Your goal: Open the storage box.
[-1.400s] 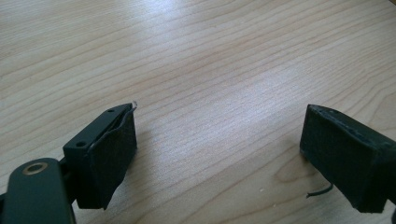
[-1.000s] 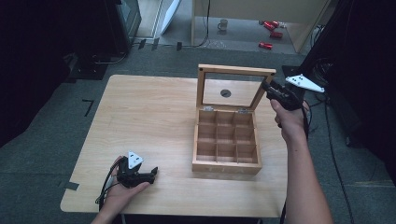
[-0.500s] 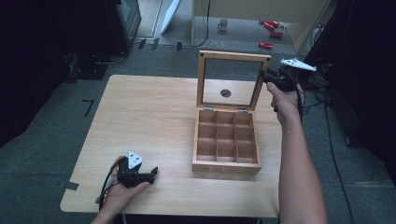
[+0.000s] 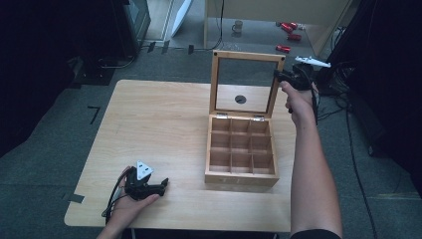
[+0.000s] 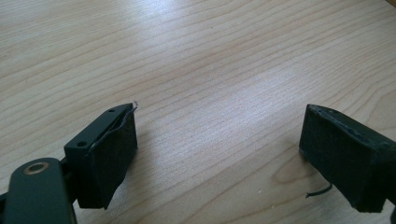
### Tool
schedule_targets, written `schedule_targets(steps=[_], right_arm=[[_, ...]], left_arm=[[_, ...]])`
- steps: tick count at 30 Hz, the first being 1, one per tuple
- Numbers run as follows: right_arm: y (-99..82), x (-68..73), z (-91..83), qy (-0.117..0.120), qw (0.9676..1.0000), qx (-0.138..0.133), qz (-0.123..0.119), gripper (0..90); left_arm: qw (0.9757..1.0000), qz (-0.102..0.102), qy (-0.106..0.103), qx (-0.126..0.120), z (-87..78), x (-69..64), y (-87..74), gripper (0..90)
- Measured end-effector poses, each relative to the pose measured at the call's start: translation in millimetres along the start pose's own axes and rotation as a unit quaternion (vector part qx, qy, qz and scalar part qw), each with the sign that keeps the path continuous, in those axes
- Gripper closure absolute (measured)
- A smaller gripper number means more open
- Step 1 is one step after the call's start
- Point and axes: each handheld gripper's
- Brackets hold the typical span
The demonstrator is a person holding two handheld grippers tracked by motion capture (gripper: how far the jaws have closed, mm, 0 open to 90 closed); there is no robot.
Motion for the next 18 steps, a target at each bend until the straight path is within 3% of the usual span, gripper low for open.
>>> schedule_targets(steps=[11, 12, 13, 14, 15, 18], right_arm=[[-2.8, 2.7, -3.8, -0.006, 0.9998, -0.012, 0.012, 63.2], [-3.6, 2.0, -5.2, 0.002, 0.9996, -0.013, 0.024, 54.4], [-5.6, 2.0, -8.3, 0.015, 0.9992, -0.007, 0.035, 37.7], [-5.6, 2.0, -8.3, 0.015, 0.9992, -0.007, 0.035, 37.7], [-8.0, 4.0, -11.6, 0.011, 0.9996, 0.003, 0.027, 25.7], [-10.4, 5.7, -17.3, 0.007, 0.9997, 0.004, 0.023, 19.9]], left_arm=[[1.0000, 0.000, -0.001, 0.000, 0.1, -0.1, 0.0, 11.7], [1.0000, 0.000, -0.001, 0.000, 0.1, -0.1, 0.0, 11.7], [1.0000, 0.001, -0.001, 0.000, 0.1, -0.1, 0.1, 11.8], [1.0000, 0.001, -0.001, 0.000, 0.1, -0.1, 0.1, 11.8], [1.0000, 0.000, -0.001, 0.000, 0.1, -0.2, 0.0, 11.8], [1.0000, -0.001, -0.001, 0.000, 0.1, -0.3, 0.0, 11.9]])
Point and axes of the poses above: each handheld gripper's, and its own axes: z roughly forward along the jaws, y roughly out of its top, x roughly to its left, and after that the axes turned 10 degrees about -x, right-handed
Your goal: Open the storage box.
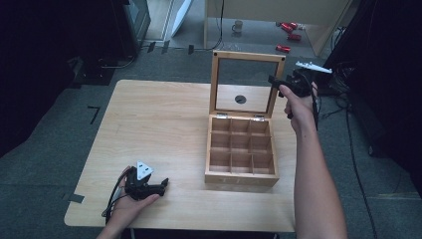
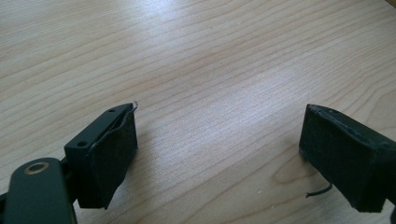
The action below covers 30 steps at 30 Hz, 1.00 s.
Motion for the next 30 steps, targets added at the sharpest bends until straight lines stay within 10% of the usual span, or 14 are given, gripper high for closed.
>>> schedule_targets(steps=[16, 30], right_arm=[[-32.7, 16.6, -76.6, 0.021, 0.9989, -0.002, -0.041, 6.1], [-83.8, 0.1, -128.0, 0.003, 0.9990, 0.011, -0.043, 6.0]], left_arm=[[1.0000, 0.001, 0.001, -0.001, 0.0, -0.1, 0.0, 12.0], [1.0000, -0.002, 0.002, -0.002, 0.1, -0.6, -0.1, 12.1]])
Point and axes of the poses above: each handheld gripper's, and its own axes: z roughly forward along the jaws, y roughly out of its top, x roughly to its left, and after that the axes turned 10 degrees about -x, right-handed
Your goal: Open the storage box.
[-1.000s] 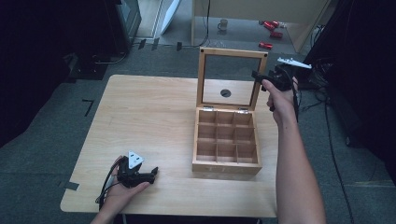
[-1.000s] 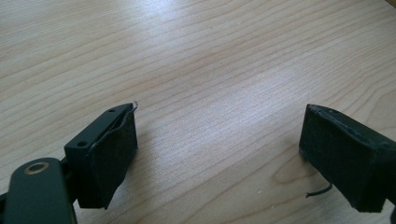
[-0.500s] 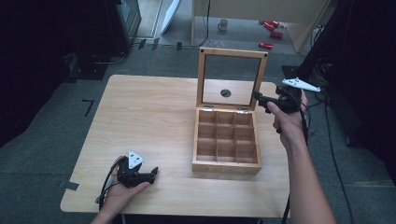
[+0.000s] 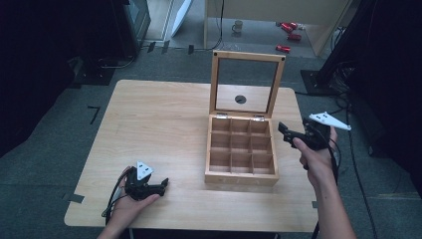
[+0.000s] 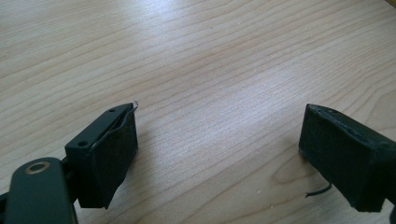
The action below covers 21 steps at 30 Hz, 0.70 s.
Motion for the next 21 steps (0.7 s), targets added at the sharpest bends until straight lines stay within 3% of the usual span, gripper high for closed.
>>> schedule_targets(steps=[10, 21], right_arm=[[-52.2, -25.3, -28.8, -0.029, 0.9991, 0.022, 0.019, 6.1], [-103.6, -34.1, -34.8, -0.050, 0.9965, 0.066, 0.013, 6.2]], left_arm=[[1.0000, 0.000, 0.001, 0.000, -0.1, 0.0, 0.0, 12.1], [1.0000, 0.000, 0.001, 0.001, -0.2, -0.1, 0.0, 12.1]])
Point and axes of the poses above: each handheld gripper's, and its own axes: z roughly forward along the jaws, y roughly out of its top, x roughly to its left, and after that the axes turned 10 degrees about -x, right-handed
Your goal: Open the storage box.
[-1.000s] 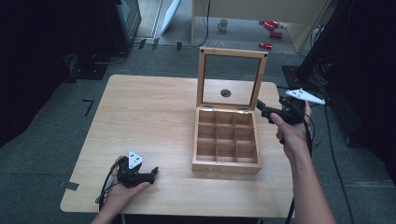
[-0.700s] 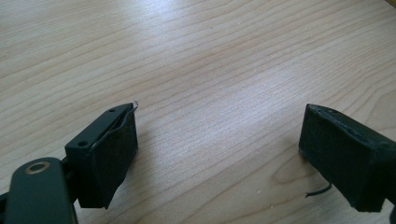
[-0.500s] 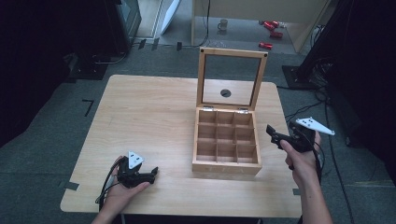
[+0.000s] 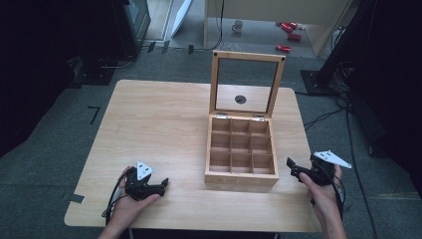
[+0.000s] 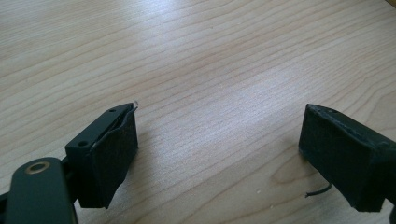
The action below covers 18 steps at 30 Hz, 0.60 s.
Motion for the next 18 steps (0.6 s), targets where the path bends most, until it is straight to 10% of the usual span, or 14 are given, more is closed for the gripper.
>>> schedule_targets(steps=[18], right_arm=[[-46.0, 2.8, 5.9, -0.026, 0.9979, 0.052, -0.030, 6.1]], left_arm=[[1.0000, 0.000, 0.000, 0.000, 0.0, -0.1, 0.0, 12.2]])
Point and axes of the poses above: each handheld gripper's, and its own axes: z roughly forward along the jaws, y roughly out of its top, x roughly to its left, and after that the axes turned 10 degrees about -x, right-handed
